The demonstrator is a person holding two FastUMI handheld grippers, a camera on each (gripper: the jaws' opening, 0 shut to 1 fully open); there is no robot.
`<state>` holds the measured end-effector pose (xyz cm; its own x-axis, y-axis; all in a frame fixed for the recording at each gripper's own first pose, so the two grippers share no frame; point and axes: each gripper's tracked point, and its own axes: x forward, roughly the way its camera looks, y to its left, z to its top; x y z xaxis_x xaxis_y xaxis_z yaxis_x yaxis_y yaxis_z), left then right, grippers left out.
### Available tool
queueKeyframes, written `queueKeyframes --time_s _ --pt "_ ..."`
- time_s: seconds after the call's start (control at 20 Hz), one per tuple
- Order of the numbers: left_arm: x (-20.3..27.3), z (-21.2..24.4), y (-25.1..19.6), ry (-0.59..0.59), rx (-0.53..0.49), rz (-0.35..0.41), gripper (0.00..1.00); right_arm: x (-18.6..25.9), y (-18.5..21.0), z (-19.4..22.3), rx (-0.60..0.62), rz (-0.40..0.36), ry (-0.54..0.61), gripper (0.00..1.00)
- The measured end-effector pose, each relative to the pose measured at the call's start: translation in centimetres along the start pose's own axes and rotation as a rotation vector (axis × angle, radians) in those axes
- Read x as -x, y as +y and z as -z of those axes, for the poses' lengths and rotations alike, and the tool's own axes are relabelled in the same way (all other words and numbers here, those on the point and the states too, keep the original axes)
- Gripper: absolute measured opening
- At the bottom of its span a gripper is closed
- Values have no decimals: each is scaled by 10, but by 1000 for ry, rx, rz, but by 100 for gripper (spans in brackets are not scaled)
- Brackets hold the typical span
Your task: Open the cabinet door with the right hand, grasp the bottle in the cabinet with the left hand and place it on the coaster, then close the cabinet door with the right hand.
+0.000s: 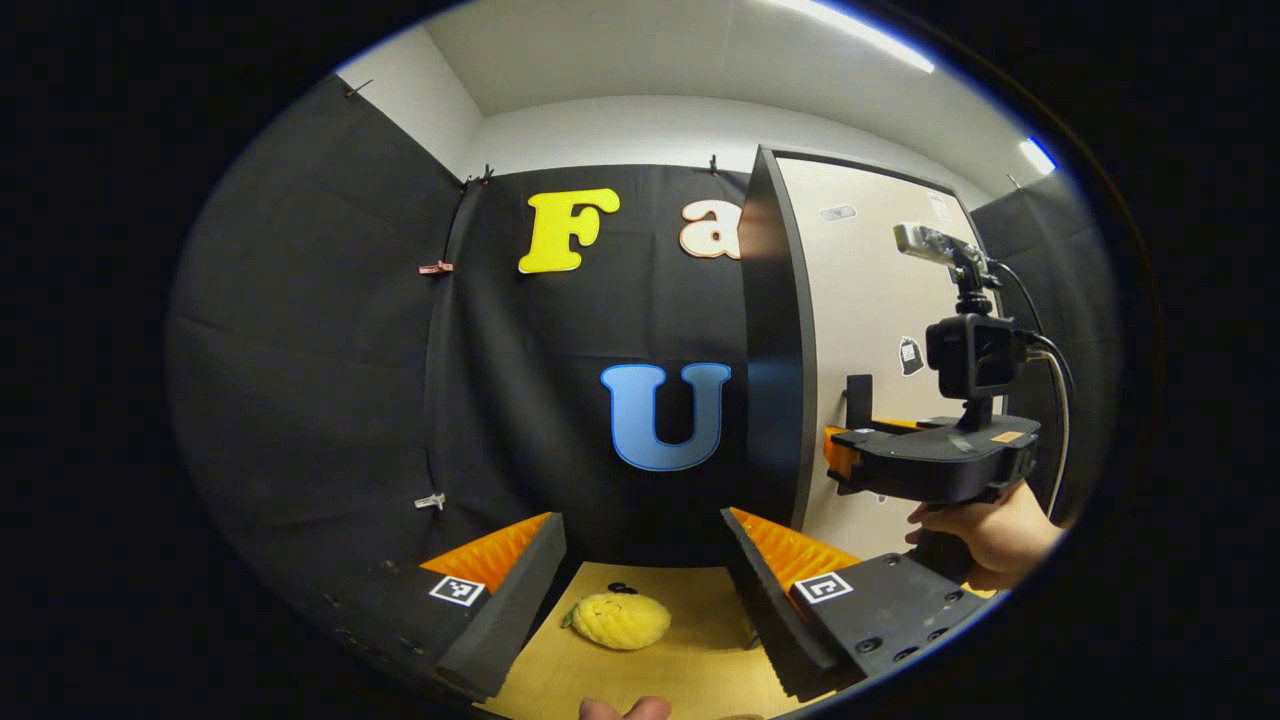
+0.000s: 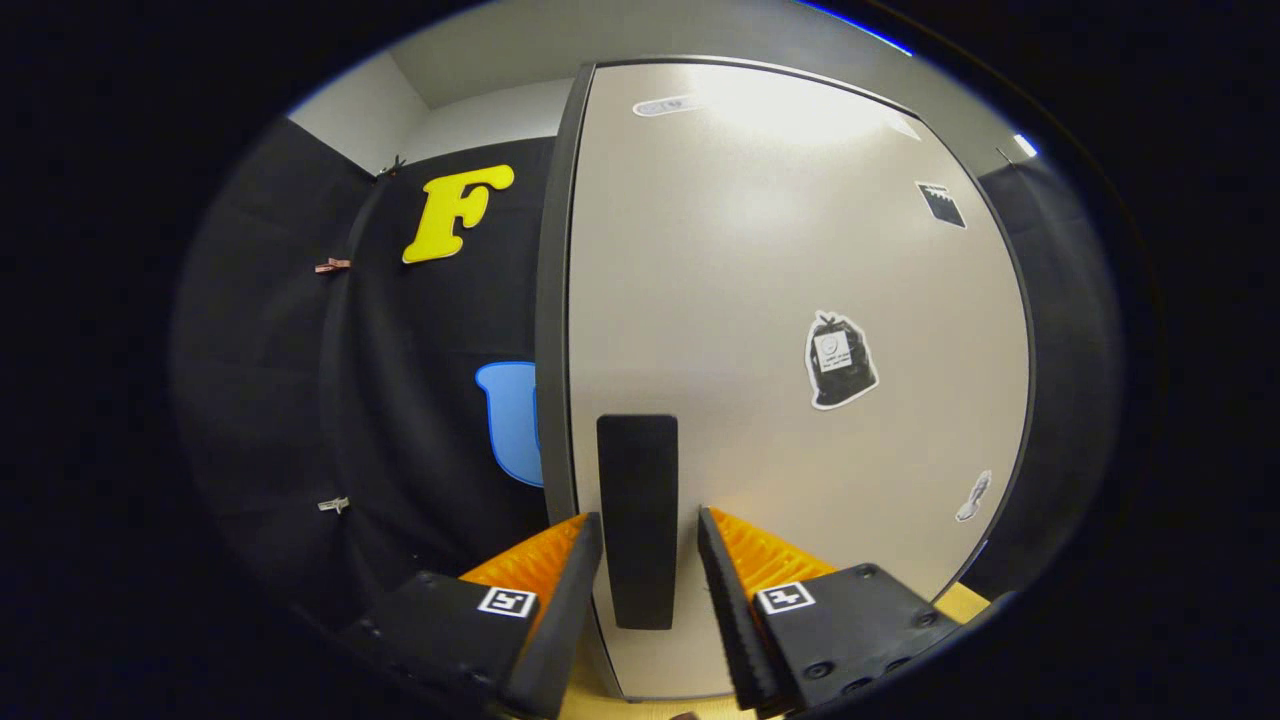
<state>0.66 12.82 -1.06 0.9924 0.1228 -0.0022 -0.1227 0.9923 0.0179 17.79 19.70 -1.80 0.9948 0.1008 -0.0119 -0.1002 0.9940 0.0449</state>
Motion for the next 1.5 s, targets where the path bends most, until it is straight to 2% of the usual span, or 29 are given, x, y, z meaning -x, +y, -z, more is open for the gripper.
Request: queueKeyframes --time_s 0.1,0.15,0.2,0.25,0.3,0.45,1.0,1.5 --pt "1 1 3 2 -7 -6 96 5 0 -3 3 -4 -20 52" --pt "1 3 3 4 -8 -7 96 3 0 -5 -2 6 -27 37" --pt "2 3 4 5 -6 -6 96 4 1 -3 -11 -5 -17 29" --pt "3 3 3 8 -1 -5 96 3 0 -3 -17 -19 -8 29" --pt "4 3 2 9 6 -3 96 4 1 -2 -17 -37 -2 22" --pt "9 2 -1 8 9 -9 96 8 2 -4 -8 -69 -5 22" --pt "25 -15 -21 -18 5 -8 96 78 3 -18 -3 -229 10 22" --pt "45 -24 -64 -37 21 37 96 136 -32 -27 -27 -266 18 22"
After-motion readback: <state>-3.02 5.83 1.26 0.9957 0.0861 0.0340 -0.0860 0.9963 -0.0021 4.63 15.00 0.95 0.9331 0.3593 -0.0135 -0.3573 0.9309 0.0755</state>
